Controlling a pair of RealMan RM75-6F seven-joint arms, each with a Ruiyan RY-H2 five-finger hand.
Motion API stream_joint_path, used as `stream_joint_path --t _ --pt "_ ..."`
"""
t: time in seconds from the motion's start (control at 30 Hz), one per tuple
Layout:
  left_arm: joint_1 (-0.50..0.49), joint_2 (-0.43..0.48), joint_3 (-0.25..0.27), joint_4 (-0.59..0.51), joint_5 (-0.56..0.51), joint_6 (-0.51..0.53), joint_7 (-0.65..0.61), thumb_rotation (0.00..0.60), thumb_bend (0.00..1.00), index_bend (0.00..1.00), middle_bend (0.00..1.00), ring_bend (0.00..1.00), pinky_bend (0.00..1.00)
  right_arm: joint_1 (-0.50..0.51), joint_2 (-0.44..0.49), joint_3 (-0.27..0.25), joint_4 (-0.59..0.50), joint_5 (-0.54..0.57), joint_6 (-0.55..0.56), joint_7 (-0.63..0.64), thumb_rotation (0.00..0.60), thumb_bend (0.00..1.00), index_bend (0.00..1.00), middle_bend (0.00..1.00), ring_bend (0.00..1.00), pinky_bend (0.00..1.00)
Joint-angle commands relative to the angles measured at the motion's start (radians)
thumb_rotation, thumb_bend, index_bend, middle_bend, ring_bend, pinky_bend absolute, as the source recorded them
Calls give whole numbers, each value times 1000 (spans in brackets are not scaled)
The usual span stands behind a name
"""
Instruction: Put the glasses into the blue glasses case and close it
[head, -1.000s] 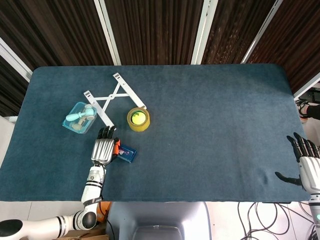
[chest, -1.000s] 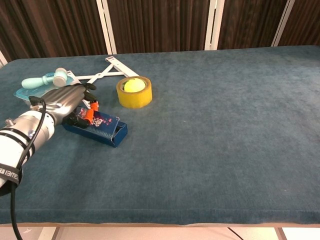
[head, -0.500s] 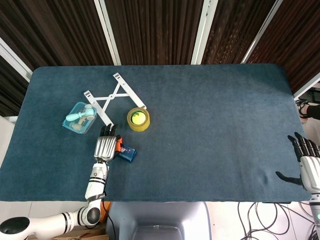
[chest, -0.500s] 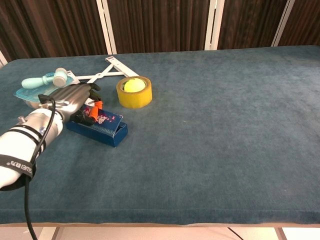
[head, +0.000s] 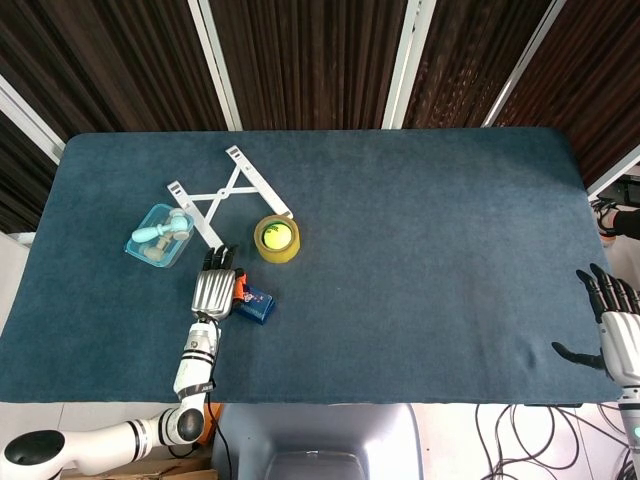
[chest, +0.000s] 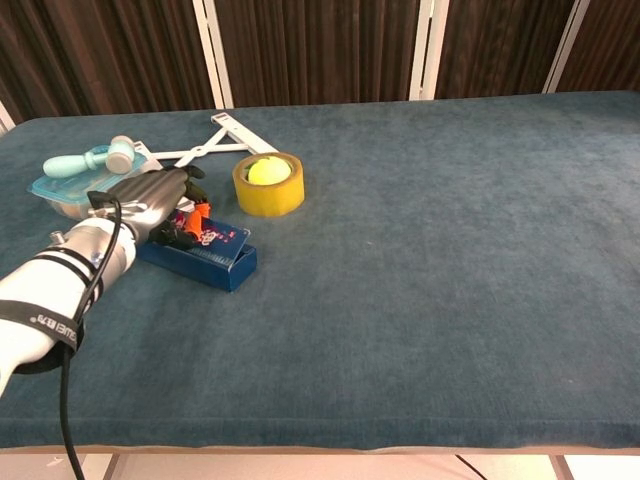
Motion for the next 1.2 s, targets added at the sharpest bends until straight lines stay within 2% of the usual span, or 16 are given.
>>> stream_joint_path --t 0.03,0.23,0.5,1.2 --pt "-2 1 -2 -1 -6 -4 -1 600 445 200 32 0 0 0 1 1 0 0 0 2 600 200 0 0 0 0" --pt "-6 0 -3 -3 3 -2 -19 600 430 124 14 0 0 -1 3 1 0 0 1 7 600 200 0 0 0 0" --pt "-7 -3 -5 6 27 15 -52 600 428 93 3 0 0 -1 4 1 0 -1 2 9 600 201 0 0 0 0" --pt "-8 -15 -5 24 68 28 -109 600 427 87 0 0 1 -1 4 0 0 -4 2 10 600 201 0 0 0 0"
